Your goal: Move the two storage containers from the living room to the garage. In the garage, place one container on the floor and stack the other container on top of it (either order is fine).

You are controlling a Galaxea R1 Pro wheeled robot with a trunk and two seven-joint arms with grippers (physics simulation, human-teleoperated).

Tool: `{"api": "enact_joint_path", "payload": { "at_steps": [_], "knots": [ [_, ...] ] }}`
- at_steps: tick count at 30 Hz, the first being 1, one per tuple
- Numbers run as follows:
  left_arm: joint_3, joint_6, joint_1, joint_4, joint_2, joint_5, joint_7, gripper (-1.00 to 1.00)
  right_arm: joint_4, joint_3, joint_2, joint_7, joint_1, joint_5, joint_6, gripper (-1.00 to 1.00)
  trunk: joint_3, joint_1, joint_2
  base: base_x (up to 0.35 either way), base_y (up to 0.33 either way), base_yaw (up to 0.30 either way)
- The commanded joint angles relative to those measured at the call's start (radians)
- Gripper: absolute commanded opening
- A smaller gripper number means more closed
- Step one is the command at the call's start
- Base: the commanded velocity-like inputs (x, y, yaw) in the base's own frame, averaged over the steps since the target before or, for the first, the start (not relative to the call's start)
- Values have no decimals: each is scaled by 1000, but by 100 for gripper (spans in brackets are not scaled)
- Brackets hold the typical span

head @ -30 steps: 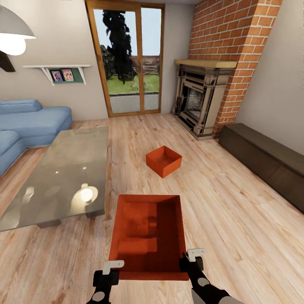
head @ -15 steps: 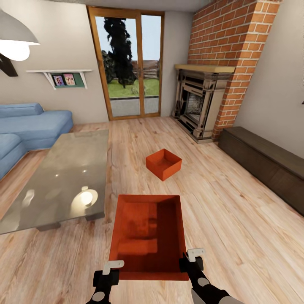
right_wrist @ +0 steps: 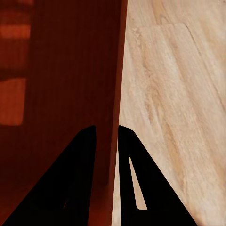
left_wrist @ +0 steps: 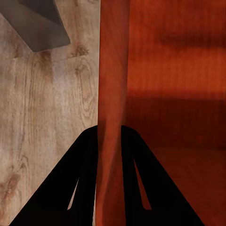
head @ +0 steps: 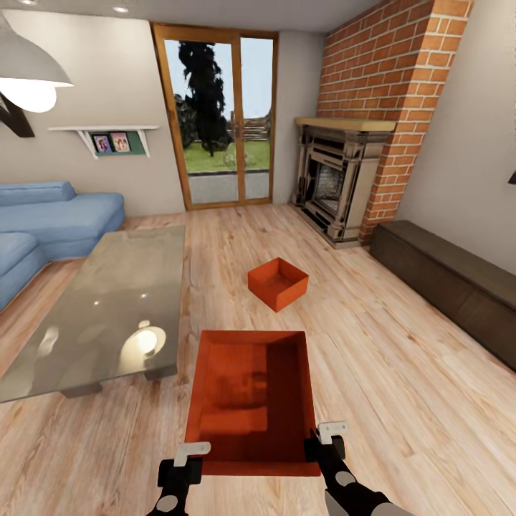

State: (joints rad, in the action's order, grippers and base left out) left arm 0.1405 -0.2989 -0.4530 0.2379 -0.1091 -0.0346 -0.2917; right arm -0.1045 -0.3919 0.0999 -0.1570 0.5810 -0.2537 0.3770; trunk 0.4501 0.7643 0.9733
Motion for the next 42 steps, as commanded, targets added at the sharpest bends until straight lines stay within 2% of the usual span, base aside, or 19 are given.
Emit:
{"api": "enact_joint_path", "payload": {
  "at_steps": [1, 42],
  "knots": [
    [-19, -5, -1, 43, 0, 2, -10, -100, 3, 36, -8, -30, 0, -27, 8, -100, -1, 0, 1, 0, 0, 0],
    [-18, -5, -1, 44, 0, 2, -10, -100, 3, 36, -8, -29, 0, -25, 9, -100, -67, 0, 1, 0, 0, 0]
  ]
}}
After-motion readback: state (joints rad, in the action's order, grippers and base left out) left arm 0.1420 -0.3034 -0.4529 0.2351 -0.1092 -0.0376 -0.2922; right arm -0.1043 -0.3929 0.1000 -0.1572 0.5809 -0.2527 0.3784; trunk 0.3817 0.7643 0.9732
